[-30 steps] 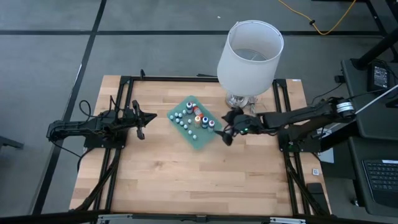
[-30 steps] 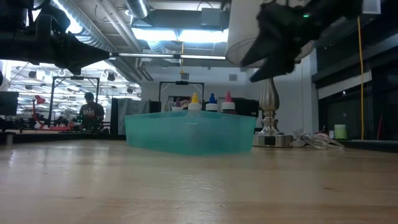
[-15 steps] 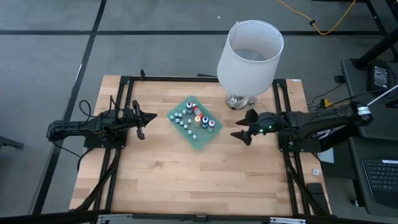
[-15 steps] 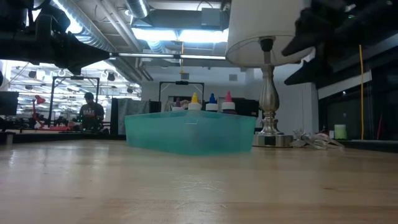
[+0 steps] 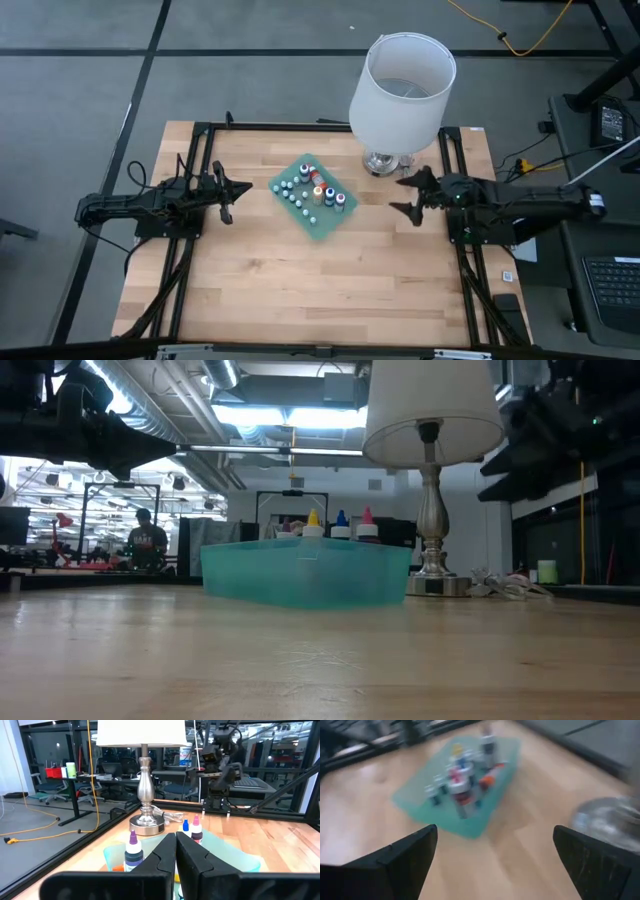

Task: Pick & Place food coloring
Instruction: Return to Home Position

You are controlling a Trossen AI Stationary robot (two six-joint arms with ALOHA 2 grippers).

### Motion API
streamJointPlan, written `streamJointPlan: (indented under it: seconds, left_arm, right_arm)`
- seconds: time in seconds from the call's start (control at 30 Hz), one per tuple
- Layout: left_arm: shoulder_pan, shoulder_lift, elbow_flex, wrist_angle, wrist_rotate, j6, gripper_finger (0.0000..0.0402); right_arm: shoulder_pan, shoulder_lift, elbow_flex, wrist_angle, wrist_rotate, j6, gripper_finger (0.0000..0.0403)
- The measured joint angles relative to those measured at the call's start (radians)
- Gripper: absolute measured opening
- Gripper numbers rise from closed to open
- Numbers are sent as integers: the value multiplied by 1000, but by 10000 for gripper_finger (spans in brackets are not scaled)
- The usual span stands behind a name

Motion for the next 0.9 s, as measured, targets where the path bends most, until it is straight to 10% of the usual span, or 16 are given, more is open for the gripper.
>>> streamJointPlan:
  seconds: [0.9]
  left_arm:
    - [0, 0, 0, 0, 0, 0, 11]
  right_arm:
    - [-323, -226, -319, 297, 287, 149, 397]
